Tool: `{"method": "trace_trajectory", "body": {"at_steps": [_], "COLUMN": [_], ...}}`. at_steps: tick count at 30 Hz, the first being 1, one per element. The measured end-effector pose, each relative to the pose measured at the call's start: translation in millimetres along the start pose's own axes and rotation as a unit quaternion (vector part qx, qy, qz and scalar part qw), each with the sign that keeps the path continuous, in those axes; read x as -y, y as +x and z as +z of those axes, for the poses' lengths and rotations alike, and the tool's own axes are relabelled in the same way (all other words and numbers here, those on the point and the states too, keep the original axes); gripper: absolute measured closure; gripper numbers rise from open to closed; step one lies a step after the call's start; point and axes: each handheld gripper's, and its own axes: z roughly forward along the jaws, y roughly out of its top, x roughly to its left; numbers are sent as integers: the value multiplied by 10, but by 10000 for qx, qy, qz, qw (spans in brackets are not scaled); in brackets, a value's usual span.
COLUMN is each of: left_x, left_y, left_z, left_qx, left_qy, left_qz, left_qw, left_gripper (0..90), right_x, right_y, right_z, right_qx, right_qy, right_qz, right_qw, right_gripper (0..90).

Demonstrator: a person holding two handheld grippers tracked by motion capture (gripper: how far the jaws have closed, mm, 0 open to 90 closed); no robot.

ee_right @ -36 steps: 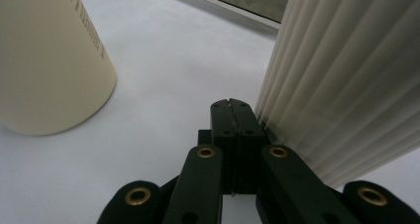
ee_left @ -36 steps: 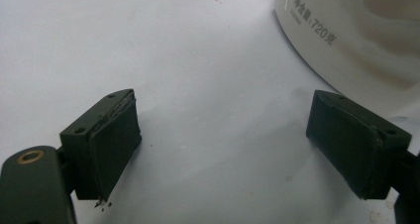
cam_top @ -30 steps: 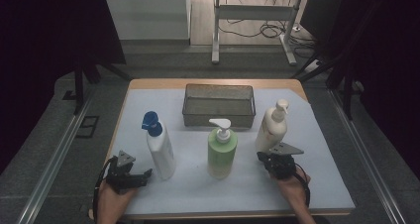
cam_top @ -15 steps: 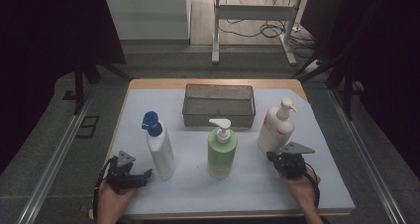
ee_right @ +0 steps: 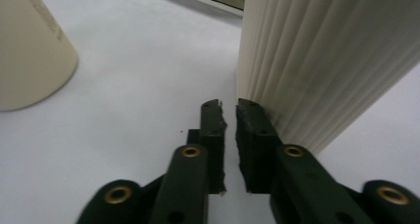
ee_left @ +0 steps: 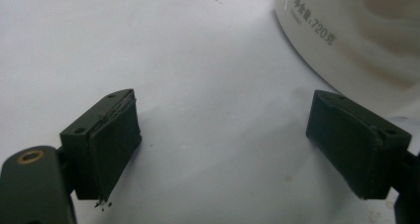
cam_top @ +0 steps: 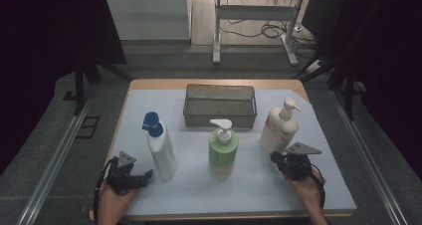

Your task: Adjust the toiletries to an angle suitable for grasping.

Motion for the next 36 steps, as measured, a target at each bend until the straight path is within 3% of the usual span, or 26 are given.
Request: {"method": "trace_trajectory", "body": {"at_steps": [10,17,25,36], "left_x": [0,0,0,0], "left_y": [0,-1,0,0], "left_z": [0,0,1,1], "left_qx": [-3,-4,-2,-1], "left_qy": [-2,-2,-2,-2], "left_qz": [0,0,-2,-3], "left_qw": [10000,10000,10000,10000], "left_gripper": [130,130,130,130], "right_x": [37,63,28,-149], "right_y": [53,27,-26,-159], "right_z": [-141,-294,-448,-611], "right_qx": [-183,-360,-189,7], "right_qy": [-4,-15,-83,-370], "right_qz": [-40,128,201,401], "right_qw": [9998,9993,9996,9985], "right_gripper": [627,529,378,276]}}
